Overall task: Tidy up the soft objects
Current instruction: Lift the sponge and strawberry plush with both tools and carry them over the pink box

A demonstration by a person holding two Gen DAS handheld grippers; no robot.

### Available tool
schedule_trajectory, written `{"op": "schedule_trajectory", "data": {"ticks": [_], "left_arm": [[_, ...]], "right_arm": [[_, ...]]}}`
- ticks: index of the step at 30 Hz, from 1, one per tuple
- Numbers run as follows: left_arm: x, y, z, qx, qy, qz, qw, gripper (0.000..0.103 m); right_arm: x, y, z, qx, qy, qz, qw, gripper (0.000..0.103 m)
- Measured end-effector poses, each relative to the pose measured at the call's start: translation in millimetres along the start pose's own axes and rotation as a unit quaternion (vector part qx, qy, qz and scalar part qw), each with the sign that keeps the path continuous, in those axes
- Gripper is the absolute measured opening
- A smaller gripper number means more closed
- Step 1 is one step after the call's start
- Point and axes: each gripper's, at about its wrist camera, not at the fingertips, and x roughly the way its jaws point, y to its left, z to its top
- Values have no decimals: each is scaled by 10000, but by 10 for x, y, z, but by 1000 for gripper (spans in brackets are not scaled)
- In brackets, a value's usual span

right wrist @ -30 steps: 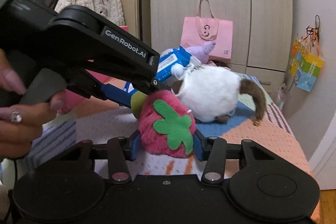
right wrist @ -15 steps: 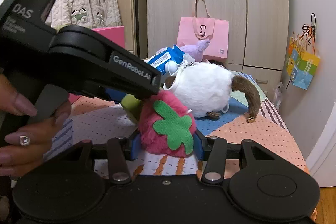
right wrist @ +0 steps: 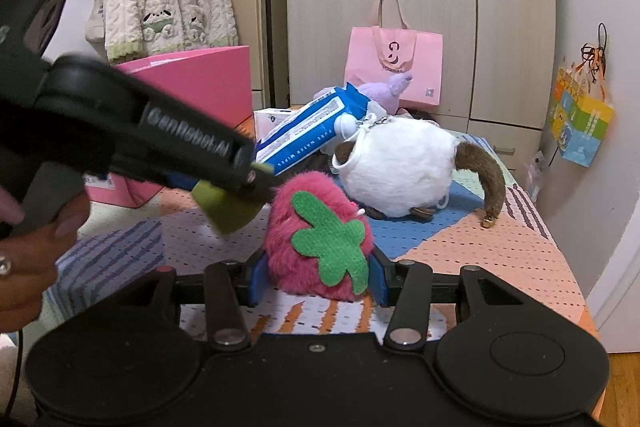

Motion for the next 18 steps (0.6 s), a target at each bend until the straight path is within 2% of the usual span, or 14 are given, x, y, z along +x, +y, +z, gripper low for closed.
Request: {"op": "schedule_trajectory", "data": {"ticks": [7,10,18], "left_arm": [[-242,128,-92,38,57,167,9998,40],[-373,170,-129,126,-88,348,9993,40],[-708,378,-210,2,-57,464,9989,40]], "right_arm": [[-54,-5,29,226,195,156,9994,54],[-126,31,61,244,265,301,9989,54],[-224,197,172,297,665,882,9934,54]]}}
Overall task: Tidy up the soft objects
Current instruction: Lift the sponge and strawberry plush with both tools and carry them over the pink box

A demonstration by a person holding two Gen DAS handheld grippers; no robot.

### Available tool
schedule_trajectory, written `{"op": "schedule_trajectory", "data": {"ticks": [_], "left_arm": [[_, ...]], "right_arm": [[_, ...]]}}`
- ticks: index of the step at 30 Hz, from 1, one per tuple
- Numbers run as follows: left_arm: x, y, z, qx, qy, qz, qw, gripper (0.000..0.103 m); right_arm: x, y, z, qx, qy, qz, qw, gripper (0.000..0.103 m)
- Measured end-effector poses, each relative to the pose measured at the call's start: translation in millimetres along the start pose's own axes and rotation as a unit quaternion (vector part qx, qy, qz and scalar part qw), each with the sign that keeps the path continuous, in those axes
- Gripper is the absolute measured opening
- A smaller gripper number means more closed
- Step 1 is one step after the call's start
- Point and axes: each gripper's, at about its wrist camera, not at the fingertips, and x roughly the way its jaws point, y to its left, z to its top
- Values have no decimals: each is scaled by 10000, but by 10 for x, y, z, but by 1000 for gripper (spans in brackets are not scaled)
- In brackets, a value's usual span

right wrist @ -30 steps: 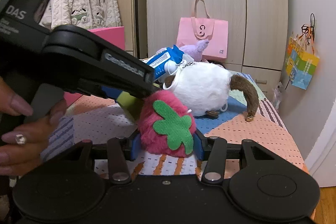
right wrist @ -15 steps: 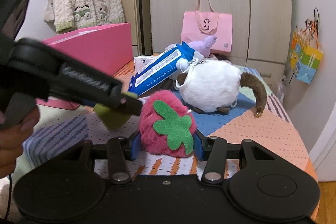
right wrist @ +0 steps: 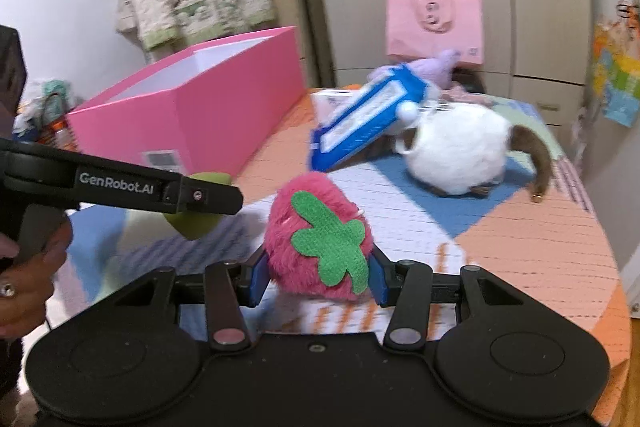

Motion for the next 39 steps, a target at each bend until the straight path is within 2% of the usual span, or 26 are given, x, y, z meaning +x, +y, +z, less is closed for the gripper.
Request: {"op": "schedule_trajectory", "data": {"ticks": [11,17,24,26,30,34,39], "left_arm": [[-463,346,-115,-47,219,17,9997,40],[-724,445,-84,-35,219,-65,9997,40],[-1009,500,146,124,-79,-139,9998,40],[-1108,584,274,20,-206,-300,9993,40],[-1237,685,517,70,-590,-96,9982,40],[-1159,775,763,77,-601,-123,9981,40],[-874,927,1141,38,-599,158,9981,40]], "right_arm": [[-179,533,100,-530,321,1071,9923,54],[-259,807,214,-885,287,1422,9854,54],[-292,1000,465,-1243,-23,1441,9817,54],[-300,1044,562,-1333,-134,1425,9807,54],[-263,1087,765,-1446,-325,1308,9803,54],[-166,1122,961,-1578,-430,1250,9786,54],[109,1210,1271,-1980,-477,991,9740,54]]}}
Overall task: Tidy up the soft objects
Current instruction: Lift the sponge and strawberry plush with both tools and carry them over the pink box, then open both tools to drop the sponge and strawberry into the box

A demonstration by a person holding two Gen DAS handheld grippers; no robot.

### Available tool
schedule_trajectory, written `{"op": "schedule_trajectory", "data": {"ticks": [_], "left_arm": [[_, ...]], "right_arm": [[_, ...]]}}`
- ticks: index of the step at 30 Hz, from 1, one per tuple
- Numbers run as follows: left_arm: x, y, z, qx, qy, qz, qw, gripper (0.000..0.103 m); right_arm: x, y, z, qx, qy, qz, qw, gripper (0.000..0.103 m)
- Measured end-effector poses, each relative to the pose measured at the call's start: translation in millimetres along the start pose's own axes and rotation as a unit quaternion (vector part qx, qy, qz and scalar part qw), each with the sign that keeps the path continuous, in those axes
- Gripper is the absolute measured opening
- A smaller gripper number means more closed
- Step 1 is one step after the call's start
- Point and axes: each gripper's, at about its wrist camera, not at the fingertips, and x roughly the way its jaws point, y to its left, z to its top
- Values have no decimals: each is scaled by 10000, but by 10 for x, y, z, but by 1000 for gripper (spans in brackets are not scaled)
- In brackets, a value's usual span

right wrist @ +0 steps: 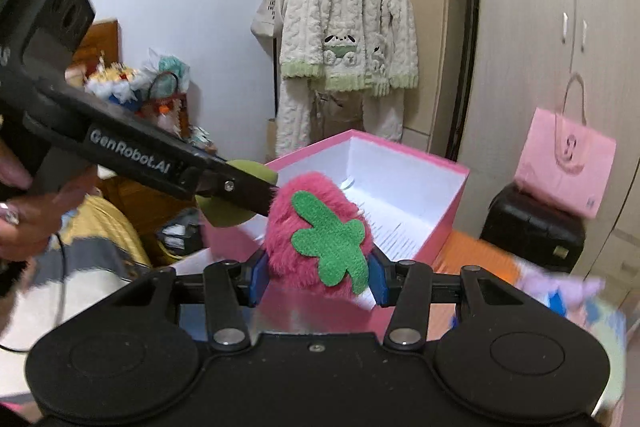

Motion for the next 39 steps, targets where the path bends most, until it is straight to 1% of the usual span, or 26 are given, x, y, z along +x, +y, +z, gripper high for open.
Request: {"op": "schedule_trajectory", "data": {"ticks": [3,5,6,8,10,12,15,18,20,23,26,28,29,30,36,39], "left_arm": [[287,190,185,-141,119,179,9997,40],[519,338,265,-145,311,165,9993,40],[641,414,293,-197,459,213,9985,40],[835,529,327,-221,693,256,9970,40],[1011,622,390,-272,870,239,9955,40],[1176,686,457,-321,1083,285,9932,40],[1434,772,553,-408,1397,369,9887,40],[1597,792,637,-458,1562,435,9857,40],[1697,787,669,-470,1675,482,9836,40],[1787,795,689,-470,1707,616,9823,40],[1818,800,689,-470,1669,571,9832,43],[1828,778,688,-361,1650,535,9842,50],[1817,757,678,-302,1603,485,9854,55],[1803,738,661,-241,1547,414,9868,61],[1608,644,611,135,1313,371,9906,62],[1420,617,617,330,1116,488,9920,62]], "right_arm": [[311,-121,180,-161,238,-157,9995,54],[567,-219,278,-254,478,-216,9983,54],[692,-272,314,-270,640,-176,9974,54],[928,-361,376,-313,924,61,9952,54],[1128,-426,421,-381,1188,241,9919,54],[1308,-459,467,-525,1390,298,9884,54],[1576,-487,543,-694,1696,267,9827,54],[1850,-520,600,-877,2009,145,9756,54],[1991,-551,614,-915,2179,149,9716,54],[2123,-587,641,-982,2331,214,9672,54],[2185,-621,670,-972,2351,259,9668,58],[2194,-641,667,-986,2329,200,9673,61],[2179,-639,665,-1005,2289,190,9681,64],[2159,-641,663,-994,2249,190,9691,65],[2031,-634,637,-968,2071,236,9732,66],[1914,-593,613,-1007,1992,254,9744,66]]}}
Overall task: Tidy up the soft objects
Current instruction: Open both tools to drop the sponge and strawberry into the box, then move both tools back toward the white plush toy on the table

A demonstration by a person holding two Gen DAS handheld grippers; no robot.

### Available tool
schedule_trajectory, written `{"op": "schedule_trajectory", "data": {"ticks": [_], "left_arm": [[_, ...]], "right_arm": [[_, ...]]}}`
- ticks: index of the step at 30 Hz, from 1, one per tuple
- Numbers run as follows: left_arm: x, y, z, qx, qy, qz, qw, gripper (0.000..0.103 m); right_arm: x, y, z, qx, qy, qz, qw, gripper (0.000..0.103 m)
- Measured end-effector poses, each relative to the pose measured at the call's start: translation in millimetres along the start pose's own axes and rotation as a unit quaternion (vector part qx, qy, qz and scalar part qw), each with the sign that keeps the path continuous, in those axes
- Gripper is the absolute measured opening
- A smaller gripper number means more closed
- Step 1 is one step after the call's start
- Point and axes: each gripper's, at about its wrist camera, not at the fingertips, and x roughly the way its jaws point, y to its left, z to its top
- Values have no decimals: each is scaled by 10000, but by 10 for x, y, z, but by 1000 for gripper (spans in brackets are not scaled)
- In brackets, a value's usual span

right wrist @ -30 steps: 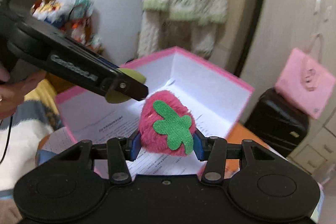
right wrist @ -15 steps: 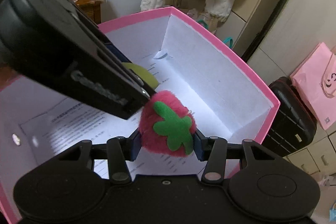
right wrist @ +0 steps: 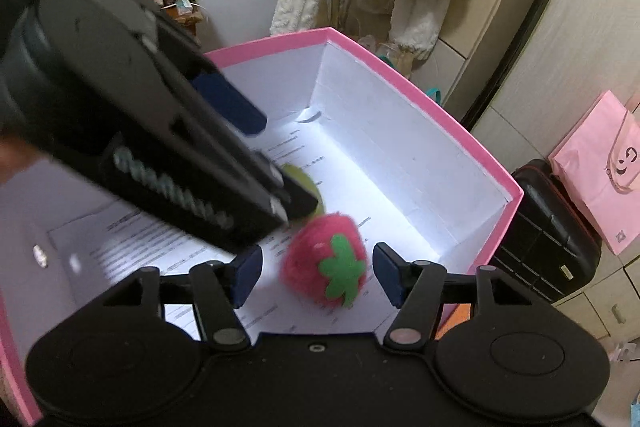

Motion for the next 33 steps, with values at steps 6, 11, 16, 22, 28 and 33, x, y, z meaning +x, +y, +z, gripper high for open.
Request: {"op": "schedule_trajectory", "data": {"ticks": [6,11,16,22,28,33], "left_arm": [[-340,49,-93,34,18,38,10000,62],[-621,7,-230,129,92,-1,9999,65],[-933,-98,-384,262,76,-45,9996,68],[-1315,-304,-527,449,-22,-255,9987,70],[-1684,-596,-713,835,-344,-273,9955,75],[-1854,-842,-866,1191,-449,-249,9916,76]], "right_arm": [[-246,107,-76,27,-67,-81,9999,66],[-459,195,-118,83,-172,-126,9997,66],[-712,332,-193,27,-320,-148,9994,66],[-1072,492,-284,-61,-497,-209,9985,66],[-1461,602,-437,11,-726,-215,9971,67],[-1711,682,-609,15,-838,-276,9961,67]]}}
